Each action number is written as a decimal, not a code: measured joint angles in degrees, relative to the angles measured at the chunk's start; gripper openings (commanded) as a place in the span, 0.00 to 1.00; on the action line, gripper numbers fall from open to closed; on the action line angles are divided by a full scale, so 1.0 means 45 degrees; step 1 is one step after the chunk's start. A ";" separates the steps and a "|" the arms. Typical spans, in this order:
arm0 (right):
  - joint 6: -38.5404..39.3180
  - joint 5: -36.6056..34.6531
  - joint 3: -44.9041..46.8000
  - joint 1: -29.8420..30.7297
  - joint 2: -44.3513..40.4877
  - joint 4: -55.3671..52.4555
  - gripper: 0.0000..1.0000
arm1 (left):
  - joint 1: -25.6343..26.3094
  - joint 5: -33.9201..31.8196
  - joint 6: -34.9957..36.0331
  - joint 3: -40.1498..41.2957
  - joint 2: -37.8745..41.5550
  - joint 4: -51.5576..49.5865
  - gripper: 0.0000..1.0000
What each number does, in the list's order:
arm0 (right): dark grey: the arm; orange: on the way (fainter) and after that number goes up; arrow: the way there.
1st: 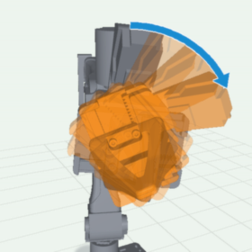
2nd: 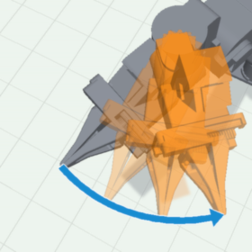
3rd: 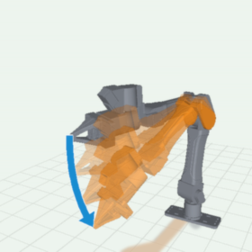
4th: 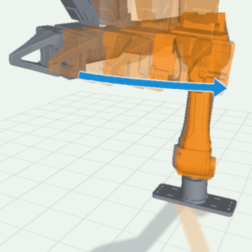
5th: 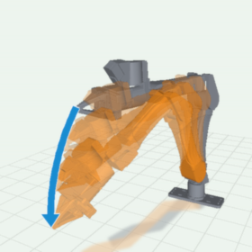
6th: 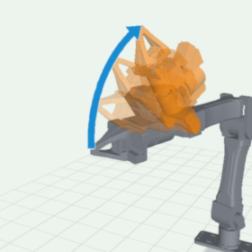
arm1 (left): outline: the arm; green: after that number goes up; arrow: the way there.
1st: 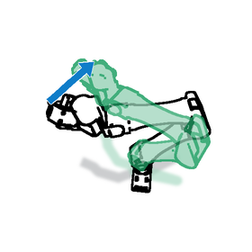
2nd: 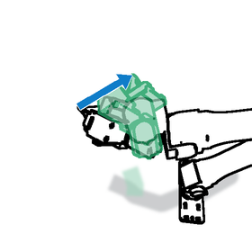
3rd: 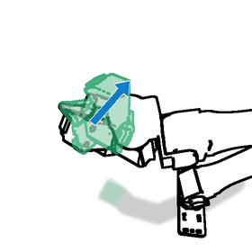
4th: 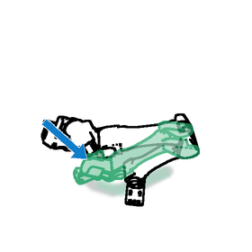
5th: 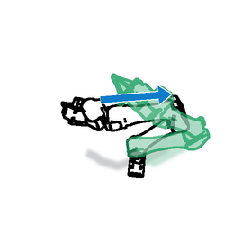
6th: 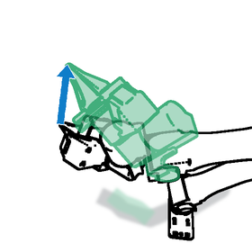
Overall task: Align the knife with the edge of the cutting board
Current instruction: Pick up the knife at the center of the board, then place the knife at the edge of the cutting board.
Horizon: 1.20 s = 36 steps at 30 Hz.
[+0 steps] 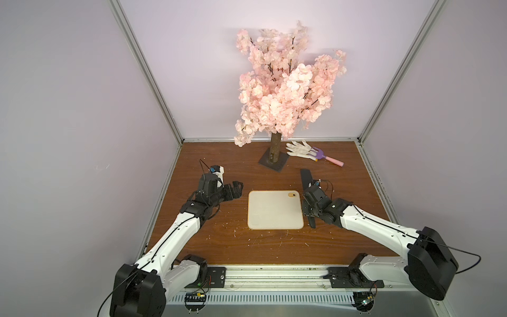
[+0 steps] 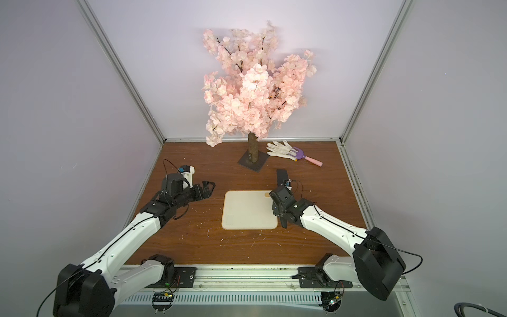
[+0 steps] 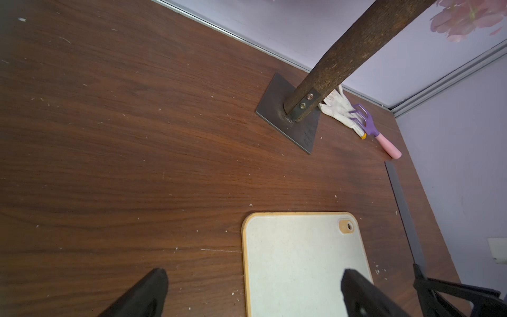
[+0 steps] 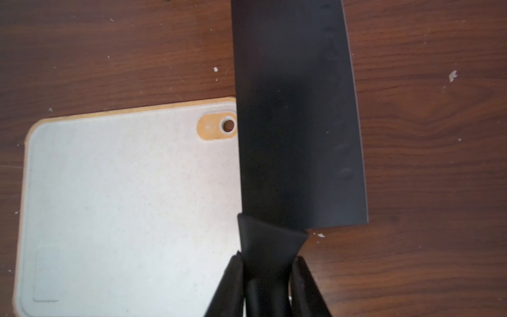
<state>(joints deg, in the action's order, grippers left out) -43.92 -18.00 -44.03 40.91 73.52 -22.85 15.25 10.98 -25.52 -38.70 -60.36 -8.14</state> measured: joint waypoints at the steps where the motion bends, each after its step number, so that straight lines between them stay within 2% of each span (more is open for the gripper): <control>1: -0.0151 -0.0087 0.0000 0.0151 0.0005 0.0000 0.00 | 0.0112 -0.0141 0.0024 0.0000 0.0005 -0.0010 1.00; 15: -0.2176 -0.0957 0.0000 0.2293 0.1263 -0.0121 0.00 | 0.1831 -0.1977 0.0413 -0.0374 -0.0039 -0.0481 1.00; 24: -0.3356 -0.1443 -0.0063 0.3308 0.2137 -0.0204 0.00 | 0.2050 -0.2380 0.0471 -0.0379 -0.0253 -0.0670 1.00; 36: -0.4308 -0.1715 -0.0738 0.3944 0.2778 -0.0335 0.00 | 0.2191 -0.2584 0.0505 -0.0379 -0.0257 -0.0758 1.00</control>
<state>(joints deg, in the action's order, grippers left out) -63.31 -25.71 -47.35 58.65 86.02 -24.36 25.10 -0.64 -23.24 -40.40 -61.52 -11.55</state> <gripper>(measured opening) 0.276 0.998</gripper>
